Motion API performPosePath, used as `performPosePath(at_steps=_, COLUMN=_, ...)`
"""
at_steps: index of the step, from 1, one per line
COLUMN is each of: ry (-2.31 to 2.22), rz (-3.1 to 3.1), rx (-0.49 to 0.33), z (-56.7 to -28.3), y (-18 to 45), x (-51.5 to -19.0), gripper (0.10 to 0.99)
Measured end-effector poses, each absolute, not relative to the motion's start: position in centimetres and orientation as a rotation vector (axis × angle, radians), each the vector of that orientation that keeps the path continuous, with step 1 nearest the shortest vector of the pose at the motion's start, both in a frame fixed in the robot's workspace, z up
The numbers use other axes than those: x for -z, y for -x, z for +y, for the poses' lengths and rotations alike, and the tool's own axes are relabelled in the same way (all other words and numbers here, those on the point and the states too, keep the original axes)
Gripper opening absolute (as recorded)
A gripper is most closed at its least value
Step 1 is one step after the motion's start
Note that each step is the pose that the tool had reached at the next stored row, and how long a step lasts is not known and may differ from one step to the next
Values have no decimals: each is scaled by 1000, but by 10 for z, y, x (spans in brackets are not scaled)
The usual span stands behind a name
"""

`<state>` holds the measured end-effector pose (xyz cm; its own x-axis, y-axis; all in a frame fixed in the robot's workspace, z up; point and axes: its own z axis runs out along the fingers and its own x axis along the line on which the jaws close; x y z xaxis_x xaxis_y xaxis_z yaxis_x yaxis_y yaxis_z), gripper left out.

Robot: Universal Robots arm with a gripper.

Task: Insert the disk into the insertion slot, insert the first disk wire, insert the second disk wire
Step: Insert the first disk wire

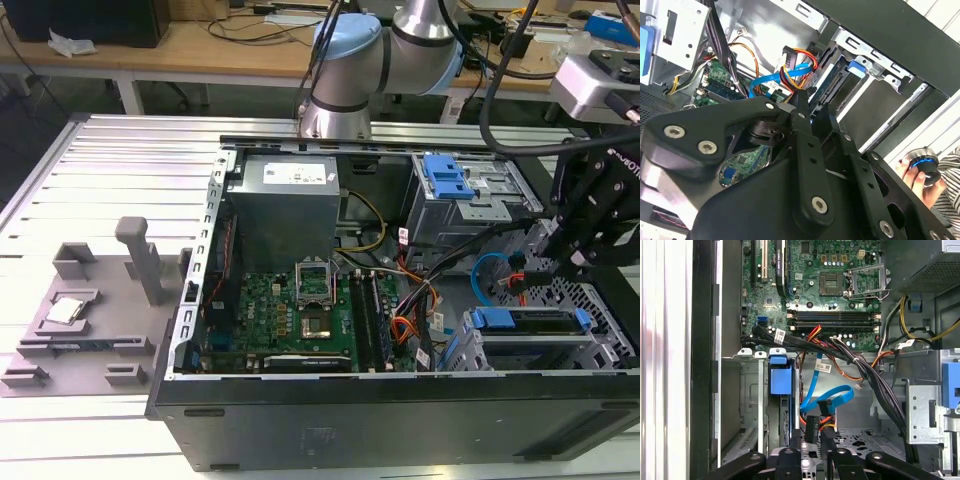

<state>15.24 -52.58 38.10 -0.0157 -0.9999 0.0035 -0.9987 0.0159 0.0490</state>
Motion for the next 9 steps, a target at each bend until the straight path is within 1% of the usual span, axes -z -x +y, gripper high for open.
performPosePath(at_steps=1, ry=-2178, rz=-2213, rx=51, z=-526, y=-152, x=-380, gripper=302)
performPosePath(at_steps=9, ry=-2166, rz=-2217, rx=42, z=-522, y=-150, x=-366, gripper=302)
